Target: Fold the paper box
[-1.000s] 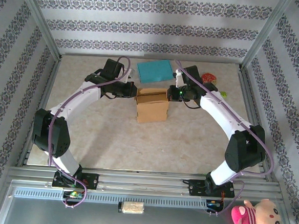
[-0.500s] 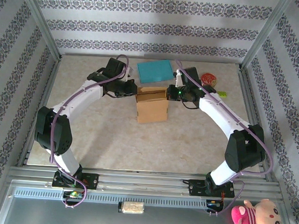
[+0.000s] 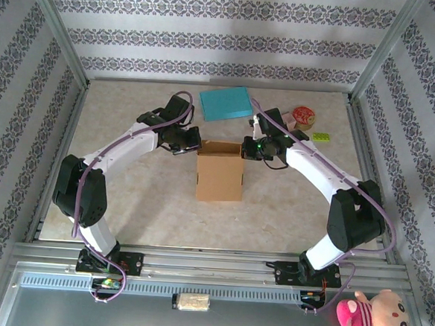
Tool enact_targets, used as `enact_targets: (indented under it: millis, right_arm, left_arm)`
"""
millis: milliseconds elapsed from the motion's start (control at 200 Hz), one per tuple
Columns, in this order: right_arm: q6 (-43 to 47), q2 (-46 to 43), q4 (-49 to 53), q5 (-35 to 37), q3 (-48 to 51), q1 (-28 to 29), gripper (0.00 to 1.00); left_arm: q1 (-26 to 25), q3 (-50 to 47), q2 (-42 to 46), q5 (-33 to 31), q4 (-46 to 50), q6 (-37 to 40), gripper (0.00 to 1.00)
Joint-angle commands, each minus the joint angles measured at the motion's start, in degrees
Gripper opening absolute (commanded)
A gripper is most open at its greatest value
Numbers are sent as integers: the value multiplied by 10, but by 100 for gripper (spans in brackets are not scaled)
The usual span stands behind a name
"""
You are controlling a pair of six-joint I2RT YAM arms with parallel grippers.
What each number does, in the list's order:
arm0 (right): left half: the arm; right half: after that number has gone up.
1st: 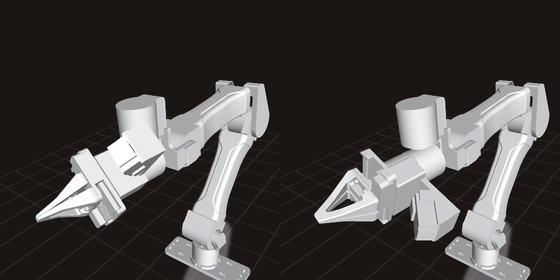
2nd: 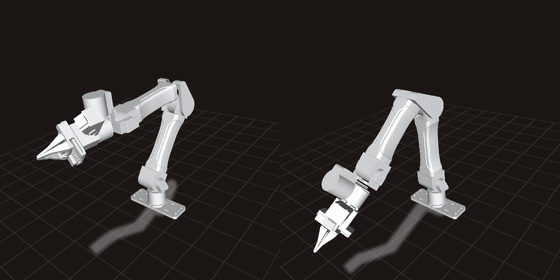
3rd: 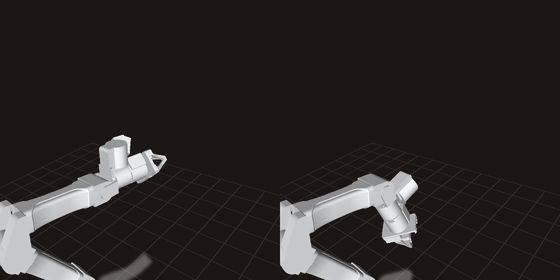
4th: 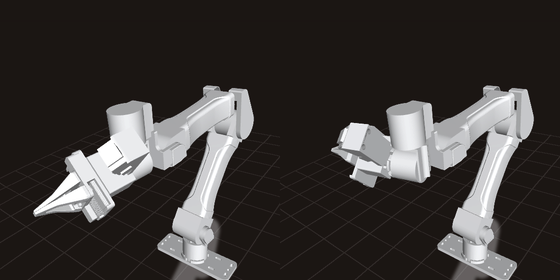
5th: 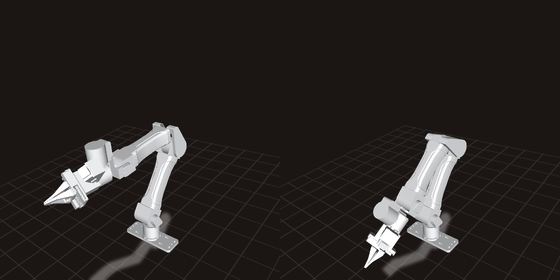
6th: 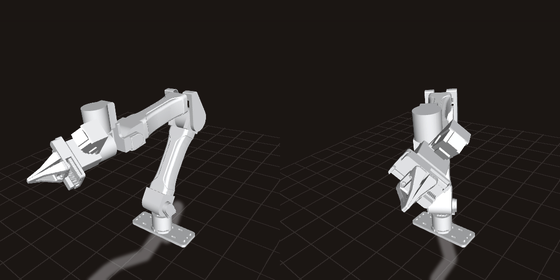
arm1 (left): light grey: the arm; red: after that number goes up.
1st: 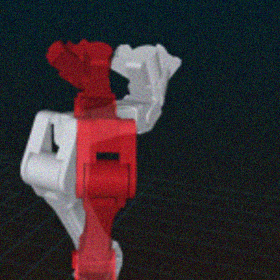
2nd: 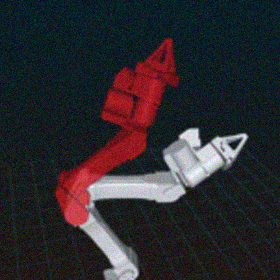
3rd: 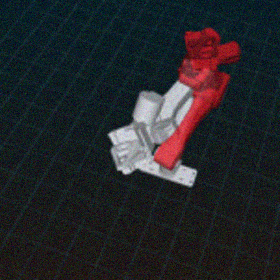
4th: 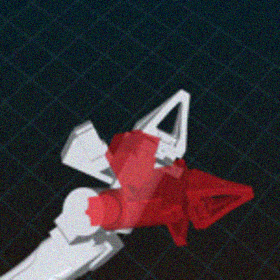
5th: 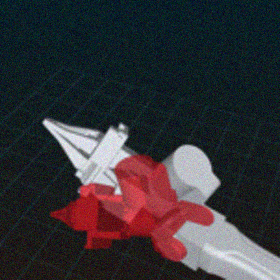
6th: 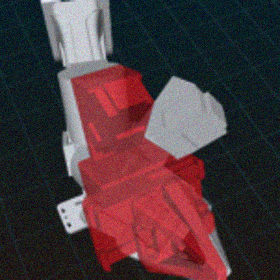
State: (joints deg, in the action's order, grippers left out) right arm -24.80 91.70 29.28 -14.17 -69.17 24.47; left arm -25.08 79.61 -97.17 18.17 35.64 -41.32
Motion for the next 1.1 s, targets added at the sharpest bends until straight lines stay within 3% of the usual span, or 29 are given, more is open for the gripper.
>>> enact_targets:
  millis: [0,100,220,400,570,600,650,670,800,974,1094]
  right_arm:
    - [-21,-21,12,24,35,8,8]
    - [-41,-34,-11,29,61,14,10]
    - [-59,-38,-28,20,73,15,28]
    - [-56,-68,-22,29,69,0,38]
    - [-22,-114,-37,15,101,-18,68]
    - [-9,-122,-46,-8,111,-25,75]
    - [11,-130,-58,-58,123,-37,95]
    - [21,-133,-64,-80,128,-42,98]
    - [128,-124,-60,-209,133,-51,98]
    - [170,-81,-64,-264,132,-42,98]
    - [181,-51,-75,-250,132,-20,98]
  left_arm:
    - [-5,-21,21,-6,-20,-31,11]
    - [-14,-45,32,-12,-24,-39,13]
    - [-21,-73,41,-13,-56,-50,14]
    - [-25,-64,29,-25,-72,6,14]
    - [-26,-62,24,-17,-88,50,14]
    - [-27,-63,24,-16,-91,54,14]
    - [-27,-64,24,-16,-94,57,14]
    - [-28,-65,24,-16,-96,58,14]
    - [-30,-70,25,-15,-112,64,14]
    - [-34,-69,27,-17,-117,74,14]
    - [-35,-72,32,-22,-122,79,13]
